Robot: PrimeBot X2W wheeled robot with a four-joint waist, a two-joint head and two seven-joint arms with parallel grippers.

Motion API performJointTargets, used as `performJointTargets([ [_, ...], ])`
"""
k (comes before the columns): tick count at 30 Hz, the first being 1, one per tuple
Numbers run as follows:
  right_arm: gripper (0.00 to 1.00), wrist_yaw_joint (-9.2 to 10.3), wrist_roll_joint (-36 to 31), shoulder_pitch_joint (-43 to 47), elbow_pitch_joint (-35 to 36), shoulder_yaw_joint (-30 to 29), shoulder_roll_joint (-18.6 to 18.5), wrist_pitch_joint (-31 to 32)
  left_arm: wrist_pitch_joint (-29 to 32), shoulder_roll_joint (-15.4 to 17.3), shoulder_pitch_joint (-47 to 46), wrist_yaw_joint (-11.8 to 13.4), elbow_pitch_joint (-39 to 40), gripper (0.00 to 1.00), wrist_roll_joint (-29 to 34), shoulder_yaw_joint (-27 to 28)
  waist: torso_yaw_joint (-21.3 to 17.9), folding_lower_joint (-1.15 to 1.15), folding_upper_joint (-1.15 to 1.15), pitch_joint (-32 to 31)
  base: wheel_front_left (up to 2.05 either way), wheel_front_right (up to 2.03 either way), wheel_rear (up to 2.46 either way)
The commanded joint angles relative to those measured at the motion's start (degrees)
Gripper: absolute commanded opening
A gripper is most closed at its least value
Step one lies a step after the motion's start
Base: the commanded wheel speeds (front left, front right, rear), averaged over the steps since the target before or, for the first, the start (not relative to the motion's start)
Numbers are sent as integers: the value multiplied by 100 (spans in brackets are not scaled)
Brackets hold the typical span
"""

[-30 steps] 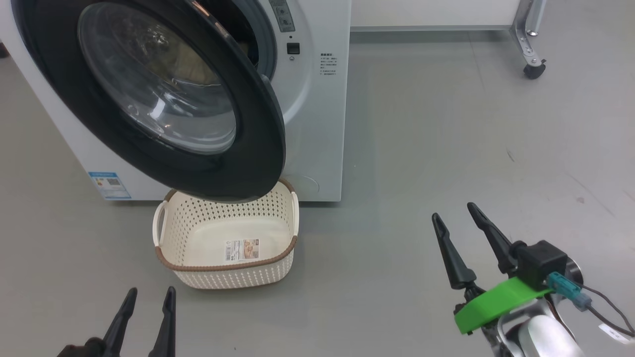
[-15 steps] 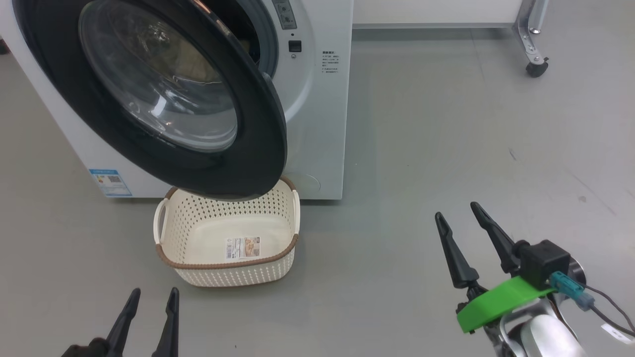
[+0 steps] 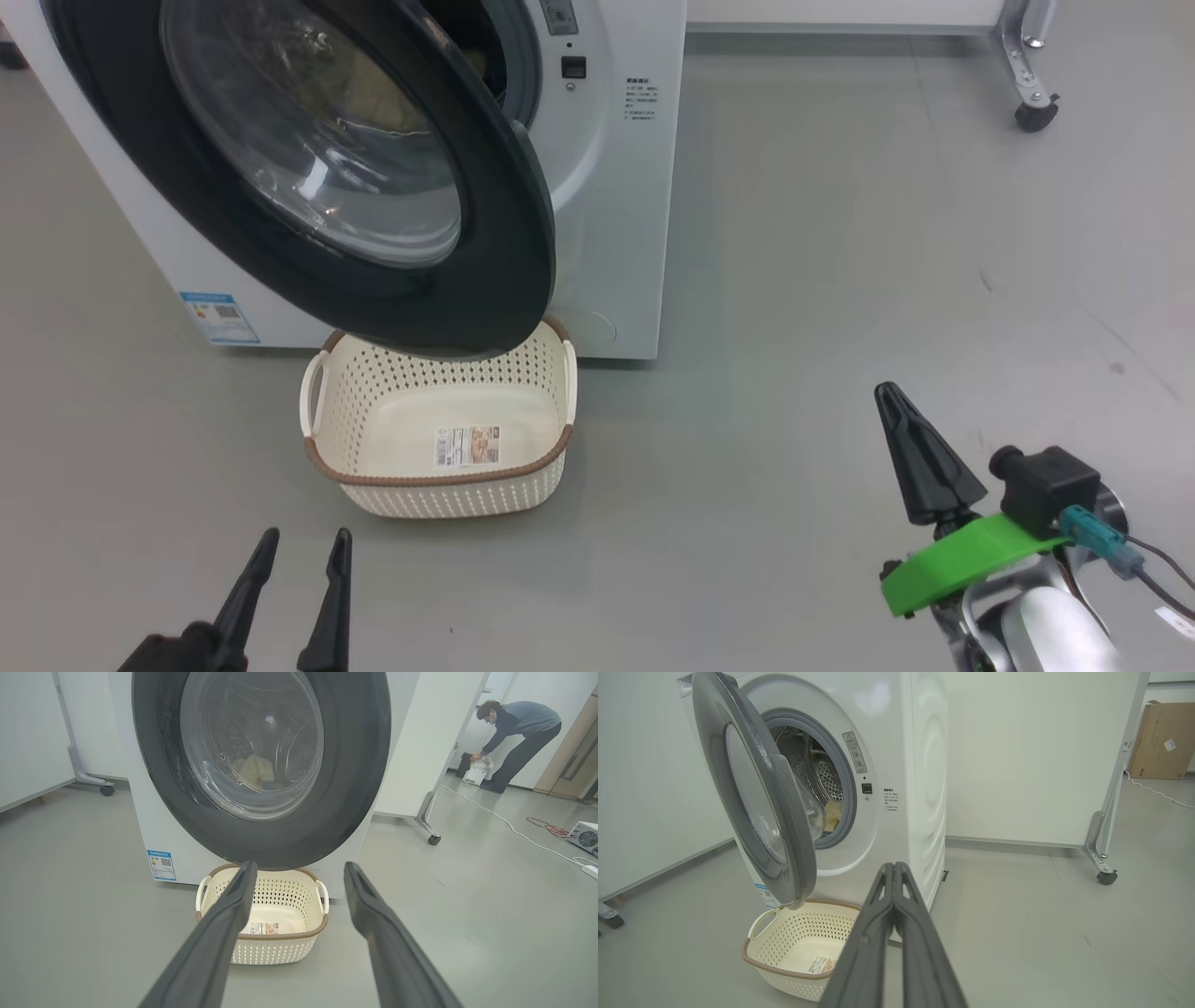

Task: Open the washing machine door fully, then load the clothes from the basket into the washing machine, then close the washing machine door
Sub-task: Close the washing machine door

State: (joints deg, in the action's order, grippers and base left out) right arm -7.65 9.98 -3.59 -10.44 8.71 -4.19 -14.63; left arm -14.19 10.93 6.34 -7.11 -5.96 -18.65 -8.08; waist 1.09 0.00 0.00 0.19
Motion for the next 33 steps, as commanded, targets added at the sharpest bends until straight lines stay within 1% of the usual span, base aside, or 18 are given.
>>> performJointTargets([
  [1,0,16,-62,-236,170,15,-73,-37,-81,28,-356,-37,170,100,64,165,68,0,0,115,0,0,0],
  [6,0,16,-175,-658,197,-155,-162,-37,-81,2,-547,-37,151,100,71,-14,276,0,0,384,0,0,0],
  [7,0,16,-203,-890,229,-185,-223,-37,-81,-7,-658,-37,143,100,68,-108,393,0,0,518,0,0,0],
  [10,0,16,-107,-1262,199,-93,-326,-37,-81,-14,-848,-37,138,100,84,-212,594,0,0,724,0,0,0],
  [14,0,16,-29,-1825,220,140,-567,-37,-81,-114,-1036,-37,144,100,80,-267,907,0,0,992,0,0,0],
  [19,0,16,206,-2499,403,689,-799,-37,-81,-174,-1220,-37,97,100,61,-413,1266,0,0,1301,0,0,0],
  [24,0,16,560,-3028,513,1579,-1104,-37,-81,-278,-1342,-37,66,100,40,-506,1583,0,0,1557,0,0,0],
  [26,0,16,709,-3227,450,1934,-1280,-37,-81,-317,-1409,-37,44,100,32,-600,1719,0,0,1658,0,0,0],
  [27,0,16,709,-3227,450,1934,-1280,-37,-81,-317,-1409,-37,44,100,32,-600,1719,0,0,1658,0,0,0],
  [30,0,16,887,-3506,248,2337,-1500,-37,-81,-345,-1555,-37,2,100,-2,-749,1930,0,0,1801,0,0,0],
  [33,0,16,1036,-3765,16,2631,-1603,-37,-81,-384,-1647,-37,-42,100,-52,-759,2095,0,0,1932,0,0,0],
])
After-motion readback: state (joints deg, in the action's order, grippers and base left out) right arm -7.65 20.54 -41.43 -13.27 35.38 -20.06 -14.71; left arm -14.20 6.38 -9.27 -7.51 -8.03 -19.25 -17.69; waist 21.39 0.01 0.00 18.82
